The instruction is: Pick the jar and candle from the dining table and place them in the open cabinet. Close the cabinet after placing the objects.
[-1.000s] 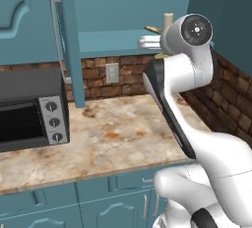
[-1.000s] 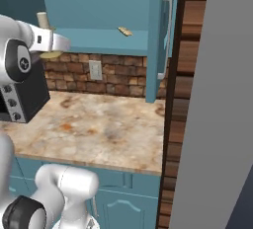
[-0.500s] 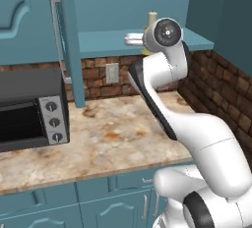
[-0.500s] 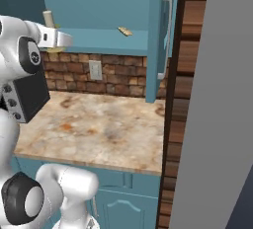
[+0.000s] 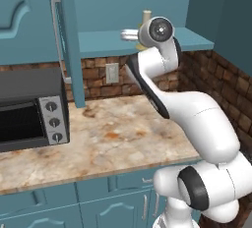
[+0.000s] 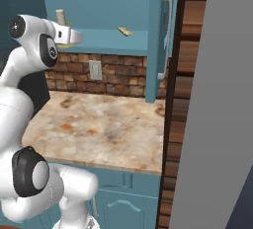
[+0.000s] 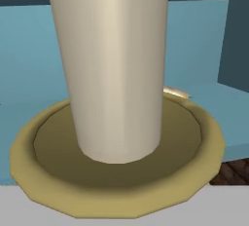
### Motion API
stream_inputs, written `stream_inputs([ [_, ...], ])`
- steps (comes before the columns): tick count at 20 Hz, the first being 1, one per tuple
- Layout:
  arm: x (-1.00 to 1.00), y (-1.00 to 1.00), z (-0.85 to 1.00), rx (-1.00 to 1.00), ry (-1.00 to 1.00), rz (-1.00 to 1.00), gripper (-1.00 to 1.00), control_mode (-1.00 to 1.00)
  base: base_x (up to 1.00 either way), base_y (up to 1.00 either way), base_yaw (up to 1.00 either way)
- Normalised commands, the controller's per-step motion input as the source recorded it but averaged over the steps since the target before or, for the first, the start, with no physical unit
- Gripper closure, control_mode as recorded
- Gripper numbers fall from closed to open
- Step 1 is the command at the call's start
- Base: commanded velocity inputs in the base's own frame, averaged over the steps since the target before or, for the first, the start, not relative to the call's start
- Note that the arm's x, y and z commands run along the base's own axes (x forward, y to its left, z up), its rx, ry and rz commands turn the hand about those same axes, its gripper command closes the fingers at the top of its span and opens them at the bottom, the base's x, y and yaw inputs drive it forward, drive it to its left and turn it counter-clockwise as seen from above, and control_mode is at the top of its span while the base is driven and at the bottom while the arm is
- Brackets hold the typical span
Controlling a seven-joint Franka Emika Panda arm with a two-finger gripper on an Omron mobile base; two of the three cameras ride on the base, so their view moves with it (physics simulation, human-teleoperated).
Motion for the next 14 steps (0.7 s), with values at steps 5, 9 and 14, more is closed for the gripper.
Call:
stream_inputs([
  [5, 0.57, 0.00, -0.01, 0.00, 0.00, 0.01, 1.00, -1.00, 0.00, 0.00, 0.00],
  [9, 0.62, 0.00, -0.06, 0.00, 0.00, 0.00, 1.00, -1.00, 0.00, 0.00, 0.00],
  [14, 0.73, 0.00, -0.11, 0.00, 0.00, 0.00, 1.00, -1.00, 0.00, 0.00, 0.00],
])
